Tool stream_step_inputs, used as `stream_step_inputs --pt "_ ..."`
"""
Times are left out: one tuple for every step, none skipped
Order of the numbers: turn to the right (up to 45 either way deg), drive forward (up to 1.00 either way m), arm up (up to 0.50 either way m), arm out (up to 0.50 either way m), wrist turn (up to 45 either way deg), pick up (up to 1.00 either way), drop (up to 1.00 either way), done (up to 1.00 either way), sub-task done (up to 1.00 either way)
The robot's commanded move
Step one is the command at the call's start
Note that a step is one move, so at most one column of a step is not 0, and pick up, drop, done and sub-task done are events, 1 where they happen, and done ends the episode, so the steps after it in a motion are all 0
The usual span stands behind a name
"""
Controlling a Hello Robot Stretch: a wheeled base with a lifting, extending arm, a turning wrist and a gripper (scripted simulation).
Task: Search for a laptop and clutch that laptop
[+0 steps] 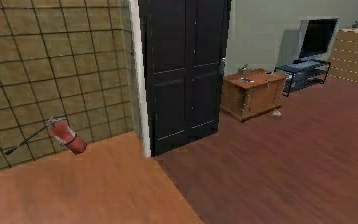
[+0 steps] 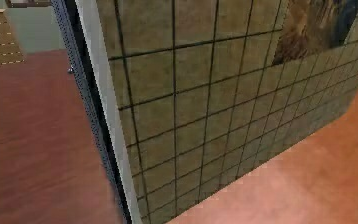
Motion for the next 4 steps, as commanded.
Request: stream_step_inputs --pt "-18.0 0.00 0.00 0.00 0.0 0.00 0.00 0.00 0.00" --pt "0.0 0.10 0.00 0.00 0.0 0.00 0.00 0.00 0.00" --pt "30.0 0.00 0.00 0.00 0.0 0.00 0.00 0.00 0.00" --pt "0.0 0.45 0.00 0.00 0.0 0.00 0.00 0.00 0.00"
